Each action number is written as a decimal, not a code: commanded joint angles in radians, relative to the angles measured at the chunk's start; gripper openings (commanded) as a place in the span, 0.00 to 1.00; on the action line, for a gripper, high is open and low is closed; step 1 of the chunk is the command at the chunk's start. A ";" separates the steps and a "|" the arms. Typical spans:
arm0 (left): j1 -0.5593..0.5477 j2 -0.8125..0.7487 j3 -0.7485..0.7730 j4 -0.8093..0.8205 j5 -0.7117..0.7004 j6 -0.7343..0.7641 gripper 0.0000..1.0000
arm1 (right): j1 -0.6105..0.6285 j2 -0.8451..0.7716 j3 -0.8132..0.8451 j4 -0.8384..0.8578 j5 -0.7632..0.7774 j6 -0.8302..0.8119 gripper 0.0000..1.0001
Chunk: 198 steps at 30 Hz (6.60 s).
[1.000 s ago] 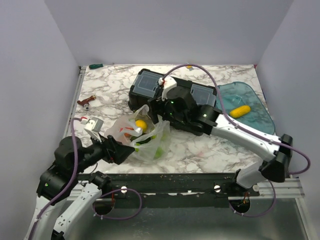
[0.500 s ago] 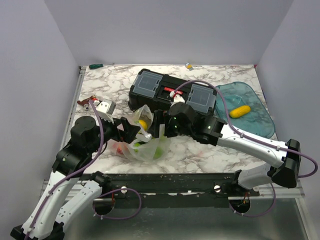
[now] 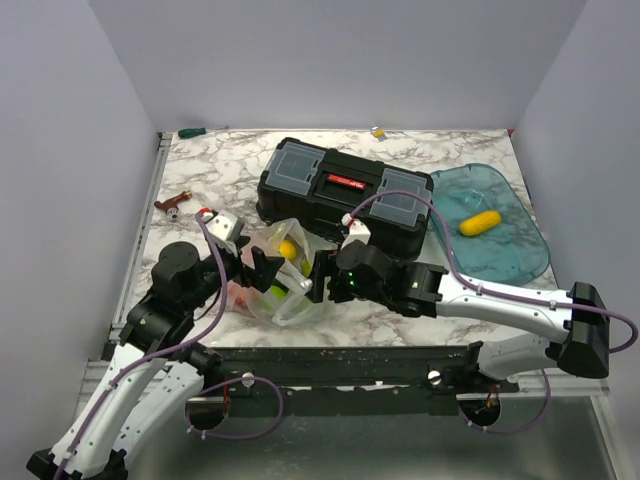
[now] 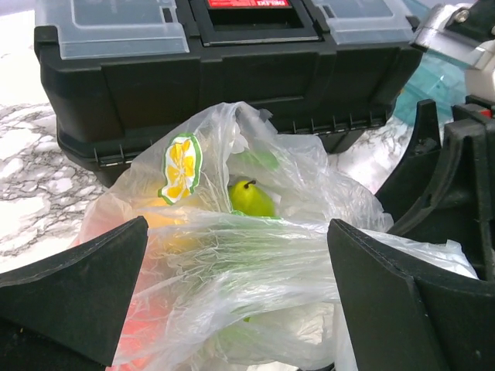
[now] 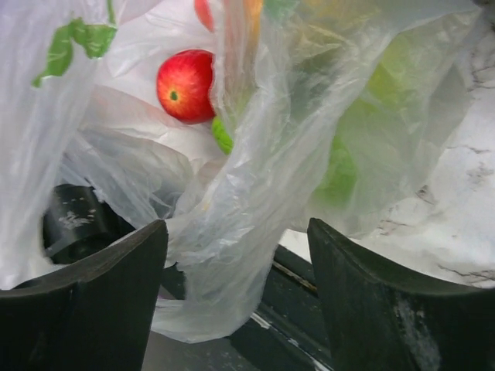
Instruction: Take the fake fruits out of the plastic bag
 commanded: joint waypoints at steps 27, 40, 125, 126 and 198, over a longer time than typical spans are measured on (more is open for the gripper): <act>-0.005 0.061 0.112 -0.326 -0.059 -0.092 0.99 | -0.011 -0.128 -0.303 0.574 -0.339 -0.363 0.01; -0.005 0.269 0.185 -0.432 -0.131 -0.109 0.82 | -0.018 -0.158 -0.291 0.537 -0.306 -0.382 0.01; -0.029 -0.213 -0.100 0.039 -0.248 0.087 0.00 | -0.034 -0.200 0.154 -0.219 0.042 -0.370 0.83; -0.027 -0.216 -0.101 0.039 -0.248 0.088 0.00 | -0.034 -0.178 0.179 -0.188 0.010 -0.383 0.82; -0.022 -0.197 -0.099 0.043 -0.191 0.072 0.00 | 0.078 0.468 0.131 0.369 0.093 -0.482 0.52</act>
